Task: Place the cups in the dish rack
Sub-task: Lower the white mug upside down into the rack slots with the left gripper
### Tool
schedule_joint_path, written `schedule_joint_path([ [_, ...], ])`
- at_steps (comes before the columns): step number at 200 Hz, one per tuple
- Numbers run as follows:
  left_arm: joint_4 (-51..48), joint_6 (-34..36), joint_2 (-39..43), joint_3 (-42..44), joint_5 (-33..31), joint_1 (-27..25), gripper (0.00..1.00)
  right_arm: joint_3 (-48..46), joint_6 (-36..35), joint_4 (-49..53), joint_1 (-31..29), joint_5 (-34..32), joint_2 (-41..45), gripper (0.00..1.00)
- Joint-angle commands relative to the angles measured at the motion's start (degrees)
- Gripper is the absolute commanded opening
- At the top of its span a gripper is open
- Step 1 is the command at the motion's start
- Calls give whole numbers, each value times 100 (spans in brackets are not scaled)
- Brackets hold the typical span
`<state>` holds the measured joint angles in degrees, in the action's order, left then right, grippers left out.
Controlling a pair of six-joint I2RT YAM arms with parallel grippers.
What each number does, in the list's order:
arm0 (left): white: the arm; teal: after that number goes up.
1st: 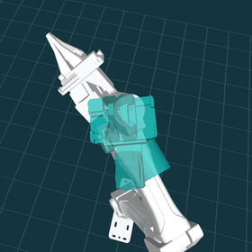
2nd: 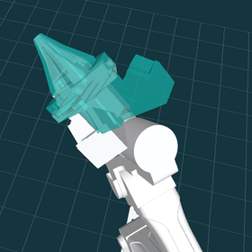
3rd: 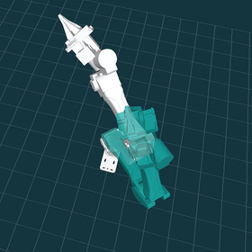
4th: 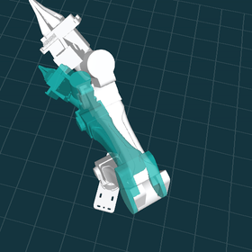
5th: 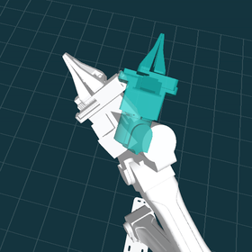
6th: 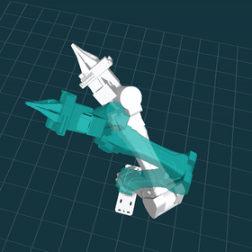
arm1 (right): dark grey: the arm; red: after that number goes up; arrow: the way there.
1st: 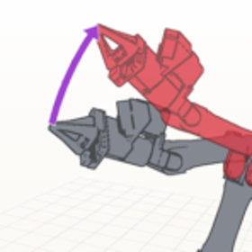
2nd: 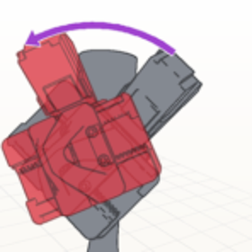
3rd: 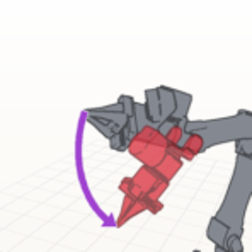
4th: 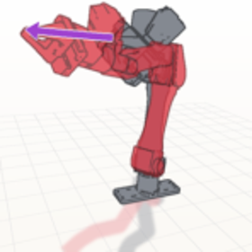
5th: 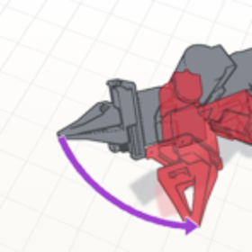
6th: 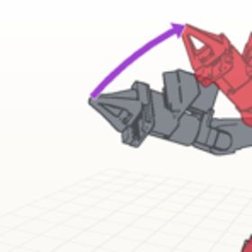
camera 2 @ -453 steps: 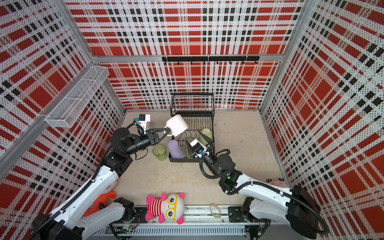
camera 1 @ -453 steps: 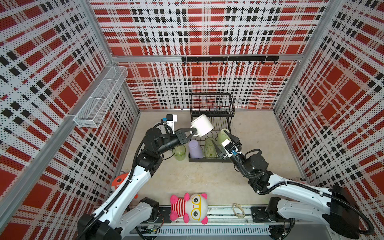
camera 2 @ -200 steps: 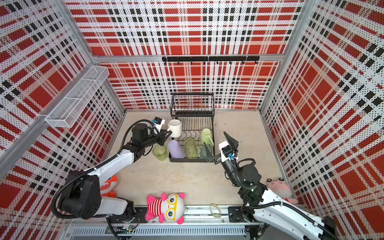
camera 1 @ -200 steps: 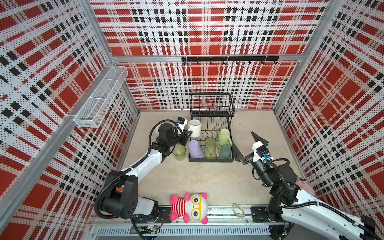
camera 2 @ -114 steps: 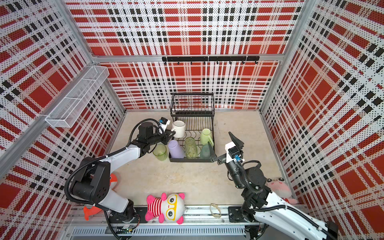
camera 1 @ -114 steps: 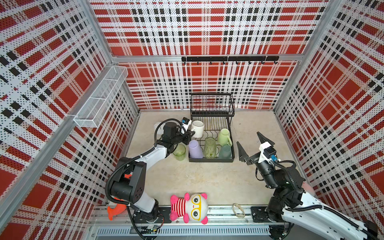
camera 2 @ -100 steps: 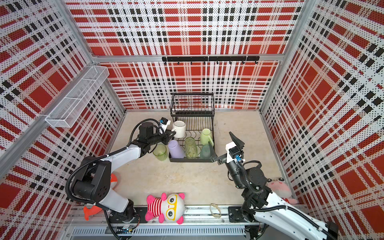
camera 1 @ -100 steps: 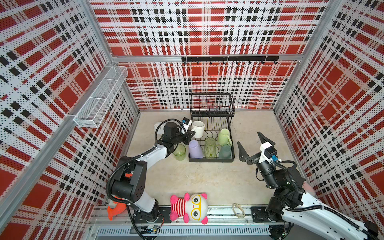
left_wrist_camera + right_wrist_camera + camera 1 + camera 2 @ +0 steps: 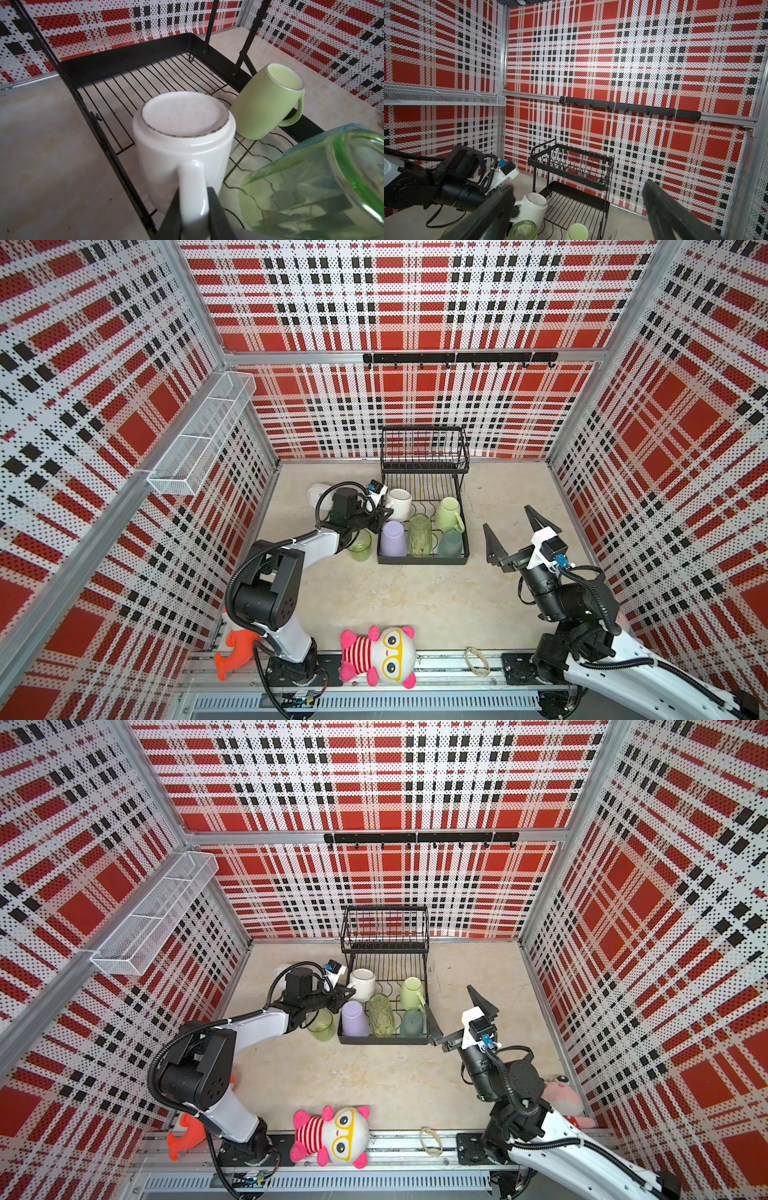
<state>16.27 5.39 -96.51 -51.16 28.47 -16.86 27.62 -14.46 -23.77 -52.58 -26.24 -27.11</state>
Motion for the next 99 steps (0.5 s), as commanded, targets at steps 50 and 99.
schedule_joint_path([
  [50, 911, -5, -25, 116, -280, 16, 0, -47, -100, 167, 29, -39, 57, 100],
  [99, 976, -208, -135, 213, -262, -28, 0, 6, -176, 221, 30, -74, 4, 100],
])
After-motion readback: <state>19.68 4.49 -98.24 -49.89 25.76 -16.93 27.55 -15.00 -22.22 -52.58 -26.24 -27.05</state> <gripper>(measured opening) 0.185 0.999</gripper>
